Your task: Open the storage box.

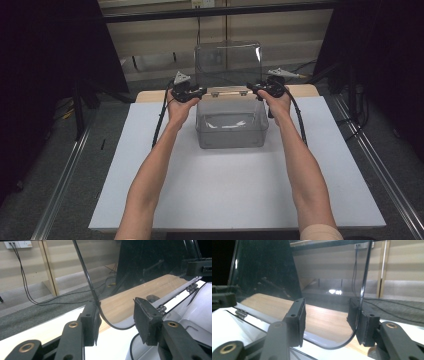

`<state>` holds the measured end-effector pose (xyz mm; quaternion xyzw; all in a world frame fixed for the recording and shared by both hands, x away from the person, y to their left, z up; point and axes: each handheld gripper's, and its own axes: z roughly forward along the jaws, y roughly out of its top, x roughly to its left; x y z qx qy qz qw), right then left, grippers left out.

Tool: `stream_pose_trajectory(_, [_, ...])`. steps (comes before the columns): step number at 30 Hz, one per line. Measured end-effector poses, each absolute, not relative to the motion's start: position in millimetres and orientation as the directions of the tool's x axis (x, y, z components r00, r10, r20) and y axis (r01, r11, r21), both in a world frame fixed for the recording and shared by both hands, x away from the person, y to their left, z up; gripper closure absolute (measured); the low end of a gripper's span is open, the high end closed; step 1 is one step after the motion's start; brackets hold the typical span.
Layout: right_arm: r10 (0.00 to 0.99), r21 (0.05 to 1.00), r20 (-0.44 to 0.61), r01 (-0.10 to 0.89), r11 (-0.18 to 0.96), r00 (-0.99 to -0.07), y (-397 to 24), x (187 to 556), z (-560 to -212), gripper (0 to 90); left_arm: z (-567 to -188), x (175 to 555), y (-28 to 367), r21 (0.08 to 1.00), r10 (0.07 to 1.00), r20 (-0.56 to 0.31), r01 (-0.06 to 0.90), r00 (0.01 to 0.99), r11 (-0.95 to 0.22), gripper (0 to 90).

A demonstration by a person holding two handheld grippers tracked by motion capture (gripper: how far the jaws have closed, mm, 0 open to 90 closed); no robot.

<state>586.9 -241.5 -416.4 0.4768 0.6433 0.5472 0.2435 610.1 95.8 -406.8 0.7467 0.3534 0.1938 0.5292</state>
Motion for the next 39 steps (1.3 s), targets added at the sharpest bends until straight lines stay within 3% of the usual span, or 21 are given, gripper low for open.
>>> stream_pose_trajectory(6, [0.877,0.935,0.197,0.354,-0.034,-0.437,-241.1,587.4,-418.4,42.3,-407.3,610.4,94.9,0.923,0.743,-0.110,0.345,0.660,-0.170,54.6])
stream_pose_trajectory(9, [0.875,0.936,0.171,0.353,0.000,-0.454,-237.8,587.6,-420.2,34.6,-408.5,611.2,95.1,0.923,0.743,-0.127,0.353,0.658,-0.155,54.2])
stream_pose_trajectory(20, [0.865,0.923,0.221,0.383,-0.036,-0.451,-239.8,589.5,-424.0,34.7,-411.0,612.1,96.3,0.919,0.755,-0.147,0.370,0.639,-0.134,49.6])
stream_pose_trajectory(26, [0.867,0.901,0.281,0.424,-0.091,-0.411,-240.4,590.5,-425.3,30.8,-411.4,611.7,94.4,0.923,0.762,-0.104,0.347,0.640,-0.165,45.4])
stream_pose_trajectory(30, [0.869,0.895,0.305,0.430,-0.121,-0.391,-240.2,591.2,-428.0,31.8,-415.1,612.9,95.1,0.924,0.762,-0.147,0.363,0.631,-0.122,43.2])
stream_pose_trajectory(39, [0.870,0.878,0.340,0.451,-0.158,-0.357,-240.3,592.1,-429.4,30.5,-417.2,611.9,94.4,0.930,0.764,-0.138,0.348,0.630,-0.119,43.3])
